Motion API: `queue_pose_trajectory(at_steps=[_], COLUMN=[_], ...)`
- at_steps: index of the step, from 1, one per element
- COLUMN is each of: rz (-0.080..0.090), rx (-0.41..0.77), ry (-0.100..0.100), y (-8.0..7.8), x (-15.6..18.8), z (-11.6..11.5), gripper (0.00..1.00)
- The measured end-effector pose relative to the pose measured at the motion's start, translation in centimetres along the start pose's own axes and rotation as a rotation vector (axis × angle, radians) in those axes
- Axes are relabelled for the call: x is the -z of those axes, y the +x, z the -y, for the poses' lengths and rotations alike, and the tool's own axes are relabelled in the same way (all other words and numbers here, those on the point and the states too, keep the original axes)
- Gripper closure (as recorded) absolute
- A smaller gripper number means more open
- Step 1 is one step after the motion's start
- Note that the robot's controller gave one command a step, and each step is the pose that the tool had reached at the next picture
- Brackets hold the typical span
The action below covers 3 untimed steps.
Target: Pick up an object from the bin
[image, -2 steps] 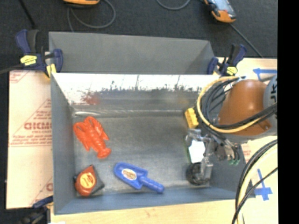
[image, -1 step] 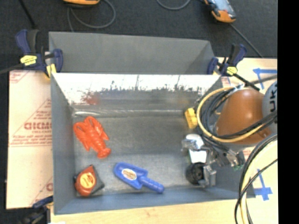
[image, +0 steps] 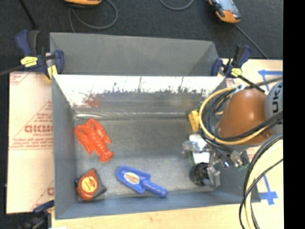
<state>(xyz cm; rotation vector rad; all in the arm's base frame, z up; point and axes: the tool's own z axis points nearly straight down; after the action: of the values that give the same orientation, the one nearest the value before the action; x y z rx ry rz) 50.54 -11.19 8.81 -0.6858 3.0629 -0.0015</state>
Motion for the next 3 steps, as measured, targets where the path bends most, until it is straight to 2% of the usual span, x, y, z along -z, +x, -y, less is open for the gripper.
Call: queue_pose_trajectory(at_steps=[1,2,3], rz=[0.002,0.000,0.002], rx=[-0.272,-0.199,0.060], ry=[0.001,0.001,0.001], y=[-0.5,-1.3,-1.8], x=[-0.5,-0.9,-1.0], z=[0.3,1.1,2.1], gripper=[0.00,0.00,0.00])
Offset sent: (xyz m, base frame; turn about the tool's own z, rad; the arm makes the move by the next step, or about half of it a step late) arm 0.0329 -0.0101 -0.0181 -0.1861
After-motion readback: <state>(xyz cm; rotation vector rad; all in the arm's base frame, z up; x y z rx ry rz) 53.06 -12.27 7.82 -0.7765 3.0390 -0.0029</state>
